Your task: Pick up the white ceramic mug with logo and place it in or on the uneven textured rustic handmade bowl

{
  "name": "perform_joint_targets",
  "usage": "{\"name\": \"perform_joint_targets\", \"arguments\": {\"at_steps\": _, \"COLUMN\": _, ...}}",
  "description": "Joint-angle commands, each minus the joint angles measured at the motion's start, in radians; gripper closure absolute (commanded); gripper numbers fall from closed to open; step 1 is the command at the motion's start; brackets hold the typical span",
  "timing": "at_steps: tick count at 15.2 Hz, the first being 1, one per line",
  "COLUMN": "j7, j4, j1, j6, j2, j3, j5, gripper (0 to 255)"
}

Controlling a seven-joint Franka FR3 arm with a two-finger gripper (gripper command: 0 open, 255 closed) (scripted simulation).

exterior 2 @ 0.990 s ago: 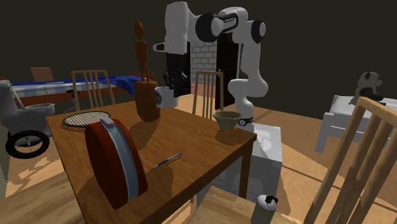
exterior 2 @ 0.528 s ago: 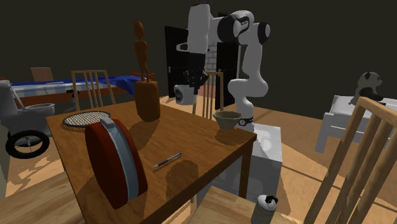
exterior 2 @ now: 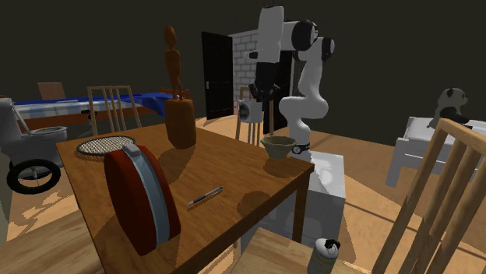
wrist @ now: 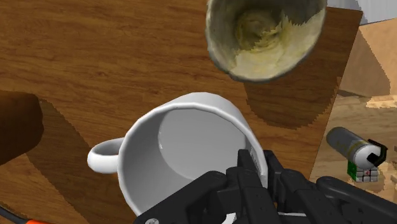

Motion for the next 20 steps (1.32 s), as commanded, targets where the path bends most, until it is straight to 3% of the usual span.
{"name": "perform_joint_targets", "arguments": {"at_steps": 1, "j7": 0.019, "j4": -0.057, "j1": 0.001, "j6": -0.032, "j2": -0.087, "j3": 0.020, "j5": 0.005, "gripper": 255}}
{"name": "perform_joint_targets", "arguments": {"at_steps": 9, "j7": 0.112, "j4": -0.189, "j1": 0.039, "j6": -0.203, "j2": -0.382, "j3": 0.129, "j5": 0.080, "gripper": 255}}
{"name": "perform_joint_targets", "arguments": {"at_steps": 20, "j7": 0.119, "j4": -0.353, "j1": 0.041, "j6": -0.075, "j2": -0.417, "j3": 0.128, "j5": 0.079, "gripper": 255}}
